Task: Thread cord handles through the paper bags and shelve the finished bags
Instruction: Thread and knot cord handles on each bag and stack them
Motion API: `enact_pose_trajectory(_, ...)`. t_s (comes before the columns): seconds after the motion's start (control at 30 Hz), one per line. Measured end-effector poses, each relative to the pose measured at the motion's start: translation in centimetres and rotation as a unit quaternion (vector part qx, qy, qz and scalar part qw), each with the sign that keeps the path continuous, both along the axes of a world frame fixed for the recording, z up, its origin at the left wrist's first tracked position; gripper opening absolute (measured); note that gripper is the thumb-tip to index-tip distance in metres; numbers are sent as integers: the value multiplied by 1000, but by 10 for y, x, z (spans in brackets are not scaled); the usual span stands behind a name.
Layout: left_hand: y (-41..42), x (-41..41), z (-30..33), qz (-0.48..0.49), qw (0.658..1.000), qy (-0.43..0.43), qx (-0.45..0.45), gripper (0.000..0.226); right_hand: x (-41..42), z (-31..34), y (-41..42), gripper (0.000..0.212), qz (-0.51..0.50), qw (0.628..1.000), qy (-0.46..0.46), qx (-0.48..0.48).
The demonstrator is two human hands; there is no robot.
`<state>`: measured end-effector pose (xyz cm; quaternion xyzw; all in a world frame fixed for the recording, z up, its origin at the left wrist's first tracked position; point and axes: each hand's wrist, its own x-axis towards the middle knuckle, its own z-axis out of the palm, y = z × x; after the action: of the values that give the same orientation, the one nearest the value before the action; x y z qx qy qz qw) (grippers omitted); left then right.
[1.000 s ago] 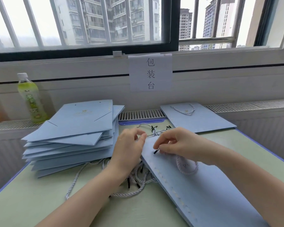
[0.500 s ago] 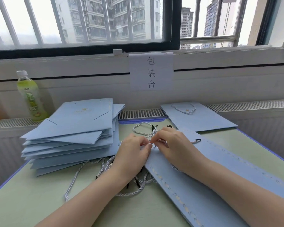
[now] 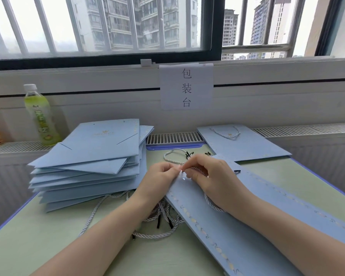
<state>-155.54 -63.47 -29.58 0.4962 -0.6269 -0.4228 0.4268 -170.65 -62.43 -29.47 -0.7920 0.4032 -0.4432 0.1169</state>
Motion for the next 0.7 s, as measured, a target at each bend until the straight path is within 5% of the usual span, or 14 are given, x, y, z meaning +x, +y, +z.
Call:
enact_pose_trajectory(0.37, 8, 1, 3, -44, 986, 163, 9, 19, -2, 10, 3, 13, 0, 997, -80, 15)
enact_pose_trajectory(0.7, 6, 3, 1, -74, 985, 152, 18, 10, -2, 10, 3, 8, -56, 995, -49, -65)
